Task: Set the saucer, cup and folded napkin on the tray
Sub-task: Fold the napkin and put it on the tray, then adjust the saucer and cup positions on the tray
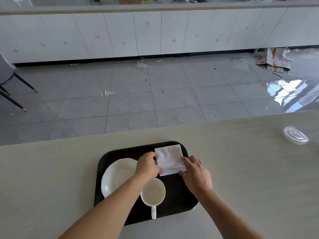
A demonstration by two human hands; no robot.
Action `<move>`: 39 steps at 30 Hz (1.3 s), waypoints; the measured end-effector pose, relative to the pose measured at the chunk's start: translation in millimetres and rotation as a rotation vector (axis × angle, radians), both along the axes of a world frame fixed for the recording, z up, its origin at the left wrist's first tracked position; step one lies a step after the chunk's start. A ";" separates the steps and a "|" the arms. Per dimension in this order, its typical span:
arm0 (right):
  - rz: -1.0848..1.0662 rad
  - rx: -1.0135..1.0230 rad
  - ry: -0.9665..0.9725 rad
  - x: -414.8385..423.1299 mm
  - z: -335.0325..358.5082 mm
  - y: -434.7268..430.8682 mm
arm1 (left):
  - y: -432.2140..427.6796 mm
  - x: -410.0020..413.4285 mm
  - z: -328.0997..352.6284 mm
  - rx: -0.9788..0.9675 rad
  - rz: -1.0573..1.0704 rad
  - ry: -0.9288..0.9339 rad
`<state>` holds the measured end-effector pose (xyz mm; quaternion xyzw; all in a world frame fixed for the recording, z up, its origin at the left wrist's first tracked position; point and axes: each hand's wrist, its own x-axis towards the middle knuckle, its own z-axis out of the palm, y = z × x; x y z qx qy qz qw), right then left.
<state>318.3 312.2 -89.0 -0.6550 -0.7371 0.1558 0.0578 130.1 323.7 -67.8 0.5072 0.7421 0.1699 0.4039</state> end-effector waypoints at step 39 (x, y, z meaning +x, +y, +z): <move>0.139 0.003 0.311 -48.6 41.3 -58.8 | -148.0 -100.8 6.4 0.077 0.514 0.108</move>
